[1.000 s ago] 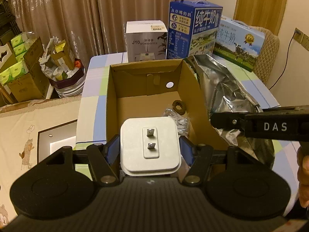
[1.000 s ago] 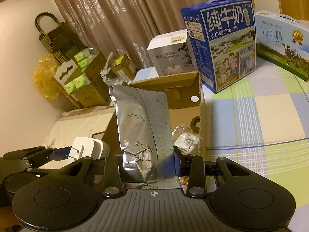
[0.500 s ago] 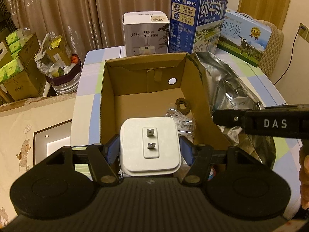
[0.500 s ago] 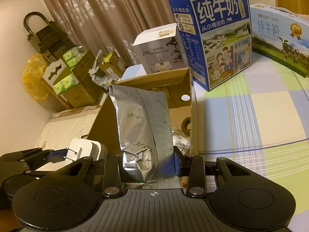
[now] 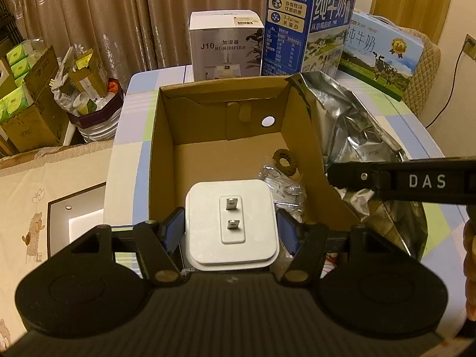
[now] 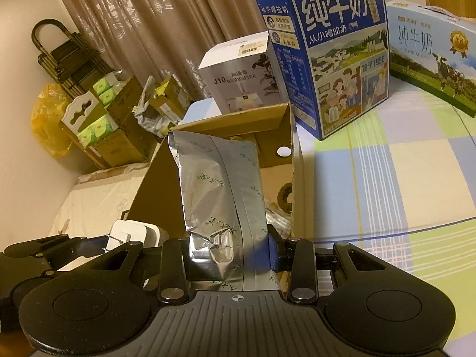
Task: Organize objects
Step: 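Carry the plug adapter with the left tool while the right tool carries the foil bag to the box, then open the left tool to drop the plug in the box while the right tool releases the foil bag inside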
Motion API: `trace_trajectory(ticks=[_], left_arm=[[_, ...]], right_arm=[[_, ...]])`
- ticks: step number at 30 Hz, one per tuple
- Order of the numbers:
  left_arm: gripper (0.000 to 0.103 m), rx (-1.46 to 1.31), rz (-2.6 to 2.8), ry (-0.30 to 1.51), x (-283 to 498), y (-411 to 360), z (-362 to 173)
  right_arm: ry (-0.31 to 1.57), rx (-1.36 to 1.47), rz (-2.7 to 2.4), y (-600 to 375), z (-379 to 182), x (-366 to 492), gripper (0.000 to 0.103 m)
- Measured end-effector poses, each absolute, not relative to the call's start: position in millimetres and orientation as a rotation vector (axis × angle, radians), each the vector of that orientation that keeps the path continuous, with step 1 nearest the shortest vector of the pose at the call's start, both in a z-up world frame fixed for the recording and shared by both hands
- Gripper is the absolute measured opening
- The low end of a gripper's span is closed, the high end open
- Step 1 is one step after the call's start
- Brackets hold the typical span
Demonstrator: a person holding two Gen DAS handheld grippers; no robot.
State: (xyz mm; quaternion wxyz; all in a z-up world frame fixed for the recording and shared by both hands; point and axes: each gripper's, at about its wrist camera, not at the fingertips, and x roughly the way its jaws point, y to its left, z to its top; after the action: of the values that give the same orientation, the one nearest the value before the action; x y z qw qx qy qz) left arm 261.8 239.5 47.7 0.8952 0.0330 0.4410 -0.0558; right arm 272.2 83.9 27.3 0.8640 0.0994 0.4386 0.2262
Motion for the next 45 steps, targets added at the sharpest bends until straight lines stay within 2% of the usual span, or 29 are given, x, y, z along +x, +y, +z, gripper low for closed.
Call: trace_trajectory(ticks=[11,12,14,45], left_arm=[[0.061,0.055,-0.117,0.904,269.8,240.4,46.4],[0.062,0.05,-0.116,0.903,271.1,241.4,46.6],[0.071,0.041,-0.106,0.899,272.2,244.1,47.3],[0.071,0.025,-0.073,0.879,250.1,261.5,56.1]], right_arm=[[0.921,0.216,0.472,84.2,26.0,273.7,0.034],[0.921,0.218,0.473,84.0,26.1,274.2,0.034],[0.92,0.217,0.473,84.1,26.3,273.9,0.034],[0.926,0.221,0.477,93.5,29.8,269.3,0.035]])
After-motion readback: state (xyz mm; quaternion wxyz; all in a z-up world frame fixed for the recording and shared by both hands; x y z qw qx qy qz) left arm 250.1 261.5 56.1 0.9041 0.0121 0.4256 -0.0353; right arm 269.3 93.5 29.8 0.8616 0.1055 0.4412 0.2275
